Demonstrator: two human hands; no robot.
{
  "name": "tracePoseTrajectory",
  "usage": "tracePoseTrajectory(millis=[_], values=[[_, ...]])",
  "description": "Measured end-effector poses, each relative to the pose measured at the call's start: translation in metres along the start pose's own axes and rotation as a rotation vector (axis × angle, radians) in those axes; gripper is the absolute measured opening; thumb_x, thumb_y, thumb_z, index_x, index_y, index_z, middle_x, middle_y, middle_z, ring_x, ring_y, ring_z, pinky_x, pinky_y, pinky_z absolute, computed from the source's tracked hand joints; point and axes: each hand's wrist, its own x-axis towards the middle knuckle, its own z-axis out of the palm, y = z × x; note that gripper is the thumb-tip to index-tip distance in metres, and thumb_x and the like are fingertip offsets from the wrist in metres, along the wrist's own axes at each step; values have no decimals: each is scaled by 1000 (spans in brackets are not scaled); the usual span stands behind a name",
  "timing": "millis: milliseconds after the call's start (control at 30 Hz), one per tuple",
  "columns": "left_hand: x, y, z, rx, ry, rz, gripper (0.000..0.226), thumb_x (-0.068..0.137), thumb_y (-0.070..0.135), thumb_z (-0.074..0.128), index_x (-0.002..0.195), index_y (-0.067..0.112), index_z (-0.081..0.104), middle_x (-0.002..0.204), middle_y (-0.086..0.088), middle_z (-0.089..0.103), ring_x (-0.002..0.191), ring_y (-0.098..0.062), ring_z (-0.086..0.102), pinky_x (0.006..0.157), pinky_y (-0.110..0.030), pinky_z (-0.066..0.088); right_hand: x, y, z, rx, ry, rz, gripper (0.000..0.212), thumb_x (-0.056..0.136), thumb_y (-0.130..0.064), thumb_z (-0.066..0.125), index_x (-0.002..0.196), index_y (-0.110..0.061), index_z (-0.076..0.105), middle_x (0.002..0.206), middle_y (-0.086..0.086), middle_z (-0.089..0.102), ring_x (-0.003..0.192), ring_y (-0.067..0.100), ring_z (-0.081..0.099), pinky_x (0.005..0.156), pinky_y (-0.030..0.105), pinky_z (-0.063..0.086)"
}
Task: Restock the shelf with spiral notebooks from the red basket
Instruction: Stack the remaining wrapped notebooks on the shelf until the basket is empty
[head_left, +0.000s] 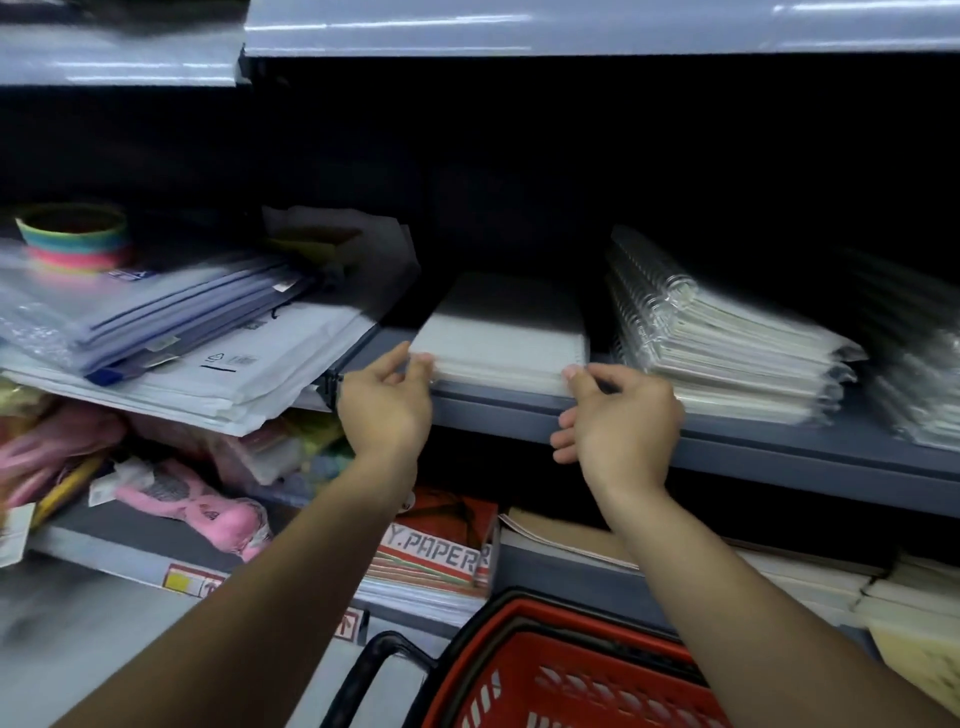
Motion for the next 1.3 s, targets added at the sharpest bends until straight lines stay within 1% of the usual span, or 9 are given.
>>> tracePoseTrajectory(millis=[200, 433, 567, 800, 867, 967, 1033, 1167, 1300], values=[[-32, 7, -18, 142, -110, 44, 58, 94, 35, 65, 147, 22, 46, 102, -3, 63, 100, -16, 62, 98, -27, 43, -23, -5, -35, -7, -136, -19, 40, 98, -30, 63, 136, -19, 59, 70, 12, 68, 44, 26, 65, 43, 34, 56], [-128, 4, -44, 137, -287, -110, 34, 93, 28, 69, 126, 21, 66, 77, 6, 61, 77, -6, 61, 90, -44, 55, -77, 1, -115, -69, -327, 231, 29, 97, -27, 66, 121, -11, 66, 81, 19, 65, 53, 32, 60, 51, 44, 58], [-178, -12, -58, 174, -365, -229, 22, 93, 21, 68, 115, 17, 67, 79, 6, 72, 66, -1, 63, 78, -30, 55, -124, 28, -176, -167, -434, 376, 25, 96, -27, 66, 113, -9, 68, 80, 19, 64, 51, 30, 62, 47, 38, 57], [-232, -72, -85, 401, -451, -402, 32, 91, 17, 70, 120, 3, 68, 115, -10, 70, 111, -23, 64, 102, -30, 48, -173, 92, -243, -293, -504, 665, 26, 95, -27, 65, 103, -3, 67, 80, 21, 65, 49, 26, 61, 46, 36, 57], [-241, -94, -88, 547, -516, -421, 25, 93, 15, 68, 115, 3, 69, 102, -3, 66, 104, -16, 60, 89, -16, 42, -180, 111, -243, -309, -523, 728, 25, 95, -31, 66, 95, -6, 65, 83, 21, 66, 53, 25, 63, 51, 38, 59], [-240, -127, -85, 715, -616, -511, 13, 91, 14, 67, 93, 1, 66, 69, 2, 52, 85, -19, 58, 86, -24, 42, -186, 139, -241, -316, -502, 814, 24, 96, -36, 64, 92, -12, 63, 87, 18, 66, 68, 27, 64, 61, 39, 61], [-234, -148, -83, 772, -643, -502, 20, 83, 19, 68, 74, 4, 59, 66, 1, 49, 76, -29, 60, 80, -25, 40, -190, 159, -238, -337, -475, 885, 28, 96, -40, 63, 93, -12, 62, 89, 16, 67, 74, 27, 65, 63, 36, 61], [-237, -183, -85, 1019, -794, -390, 27, 92, 38, 62, 96, 13, 72, 89, -3, 72, 85, -23, 69, 77, -27, 49, -206, 185, -228, -353, -498, 1003, 32, 96, -47, 61, 92, -15, 60, 92, 11, 67, 82, 23, 66, 68, 32, 60], [-252, -188, -87, 1204, -910, -136, 40, 100, 40, 47, 86, 11, 70, 86, -10, 74, 87, -29, 72, 74, -28, 50, -213, 196, -225, -322, -451, 1080, 29, 97, -48, 59, 85, -21, 59, 89, 6, 68, 79, 20, 65, 79, 37, 61]])
